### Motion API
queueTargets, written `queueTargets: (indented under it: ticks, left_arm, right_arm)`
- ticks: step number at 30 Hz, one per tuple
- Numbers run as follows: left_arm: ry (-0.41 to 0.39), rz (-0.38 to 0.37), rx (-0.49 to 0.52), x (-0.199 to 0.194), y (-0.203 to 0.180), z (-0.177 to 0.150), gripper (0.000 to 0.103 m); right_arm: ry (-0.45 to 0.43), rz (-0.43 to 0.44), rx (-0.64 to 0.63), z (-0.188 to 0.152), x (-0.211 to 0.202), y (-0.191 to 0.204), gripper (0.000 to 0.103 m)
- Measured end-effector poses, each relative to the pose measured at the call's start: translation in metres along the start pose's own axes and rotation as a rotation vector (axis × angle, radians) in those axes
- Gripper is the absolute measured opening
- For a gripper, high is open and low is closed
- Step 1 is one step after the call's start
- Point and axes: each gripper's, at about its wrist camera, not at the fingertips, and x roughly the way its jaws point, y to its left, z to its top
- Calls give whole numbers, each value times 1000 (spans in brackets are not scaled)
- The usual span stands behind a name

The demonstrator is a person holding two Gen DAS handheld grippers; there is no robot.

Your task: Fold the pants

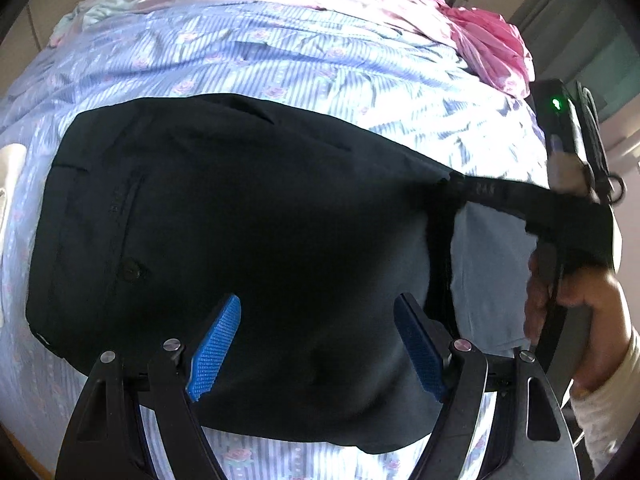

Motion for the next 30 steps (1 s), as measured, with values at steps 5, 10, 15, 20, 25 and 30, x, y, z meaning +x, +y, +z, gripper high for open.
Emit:
queueTargets:
  ticks: [5,10,15,20,25,30]
  left_arm:
    - [-7,10,-11,-3,5,2,78]
    - [-48,43,-37,-21,26,5,78]
    - [-118,70,-86,-56,69,16,80]
    - [-158,129,-56,-80,129,30,86]
    - [-118,110,-186,-78,196,9,86]
    - [-66,-110,-436,-54,246,-14,86]
  right_arm:
    - [71,-2,-2,13,20,-1,34]
    - [5,0,-84,7,-14,20,53]
    - [-63,-7,-169,-11,-67,58,53]
    - [-56,119,-252,-31,-87,117,60]
    - [-16,153,-391,-52,-74,184,60]
    - [44,181,-455,-59,-62,225,60]
